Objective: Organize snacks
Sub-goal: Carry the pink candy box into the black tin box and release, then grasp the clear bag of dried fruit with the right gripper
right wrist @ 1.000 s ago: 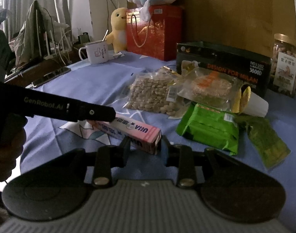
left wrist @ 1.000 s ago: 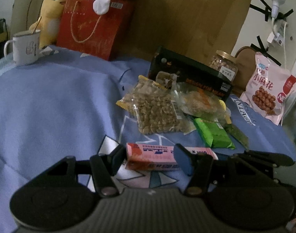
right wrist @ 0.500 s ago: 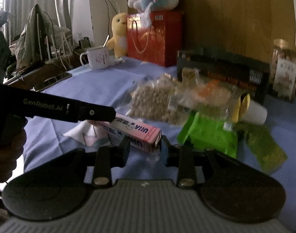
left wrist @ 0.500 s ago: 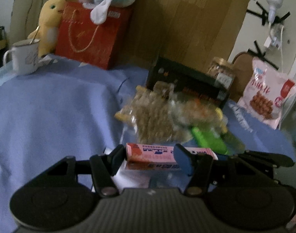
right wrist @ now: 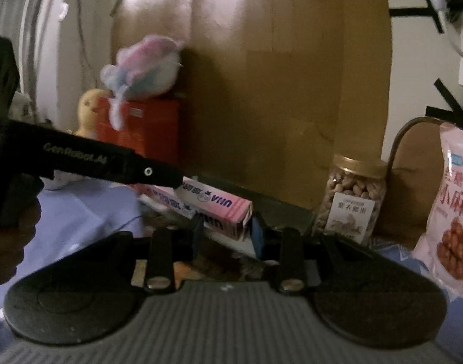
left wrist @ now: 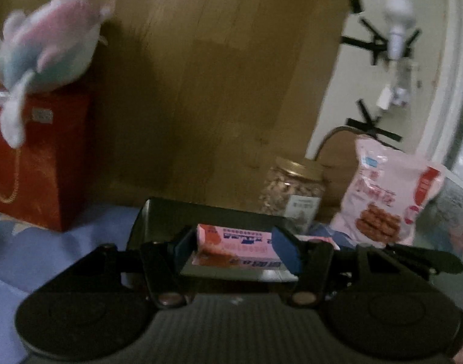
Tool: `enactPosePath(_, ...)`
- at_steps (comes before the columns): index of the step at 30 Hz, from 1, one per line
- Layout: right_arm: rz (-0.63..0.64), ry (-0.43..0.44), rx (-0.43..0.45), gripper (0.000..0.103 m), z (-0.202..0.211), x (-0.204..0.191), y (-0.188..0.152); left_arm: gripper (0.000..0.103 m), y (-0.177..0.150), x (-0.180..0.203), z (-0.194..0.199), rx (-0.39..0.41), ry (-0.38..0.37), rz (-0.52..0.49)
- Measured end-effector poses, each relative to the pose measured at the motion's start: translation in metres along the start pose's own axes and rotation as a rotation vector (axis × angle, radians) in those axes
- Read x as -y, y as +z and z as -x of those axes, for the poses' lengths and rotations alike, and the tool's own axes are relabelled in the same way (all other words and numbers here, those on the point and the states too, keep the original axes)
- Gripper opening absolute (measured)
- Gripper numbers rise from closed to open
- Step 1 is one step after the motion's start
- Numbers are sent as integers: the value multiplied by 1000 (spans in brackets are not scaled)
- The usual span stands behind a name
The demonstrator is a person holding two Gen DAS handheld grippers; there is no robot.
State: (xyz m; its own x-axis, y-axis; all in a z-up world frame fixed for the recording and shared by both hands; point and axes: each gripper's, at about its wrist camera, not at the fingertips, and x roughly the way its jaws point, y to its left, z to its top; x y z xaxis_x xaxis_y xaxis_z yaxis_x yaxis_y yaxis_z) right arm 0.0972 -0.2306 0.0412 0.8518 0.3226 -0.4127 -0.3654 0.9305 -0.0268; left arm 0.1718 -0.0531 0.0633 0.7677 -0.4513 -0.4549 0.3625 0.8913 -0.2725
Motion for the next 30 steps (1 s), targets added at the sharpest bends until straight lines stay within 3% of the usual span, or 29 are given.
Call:
enactPosePath(2, 6, -14, -21, 45, -21, 0, -1, 60, -2, -7, -22, -50, 6, 20)
enactPosePath(5, 25, -53, -56, 46, -40, -2, -11, 60, -5, -16, -34, -82, 27, 41)
enactPosePath(9, -52, -39, 3, 46, -13, 10, -15, 62, -12, -35, 14, 19, 22, 76)
enactPosePath(11, -111, 18, 13, 46, 6, 18, -18, 62, -29, -48, 48, 41, 28, 97)
enactPosePath(15, -190, 136, -54, 46, 16, 18, -41, 62, -67, -66, 81, -8, 69, 172)
enactPosePath(20, -336, 147, -179, 46, -2, 18, -53, 62, -111, -69, 106, -64, 71, 257)
enactPosePath(21, -357, 157, -181, 44, -1, 17, -54, 62, -117, -69, 112, -64, 81, 254)
enactPosePath(22, -354, 180, -200, 28, 0, 12, -55, 62, -121, -68, 118, -61, 90, 252)
enactPosePath(23, -349, 201, -224, 20, 2, 6, -57, 62, -125, -68, 124, -56, 96, 254)
enactPosePath(26, -346, 237, -206, 15, 22, -9, -59, 62, -131, -70, 138, -38, 101, 278)
enactPosePath(30, -342, 346, -191, 12, 54, -32, -68, 62, -135, -71, 150, -26, 104, 290)
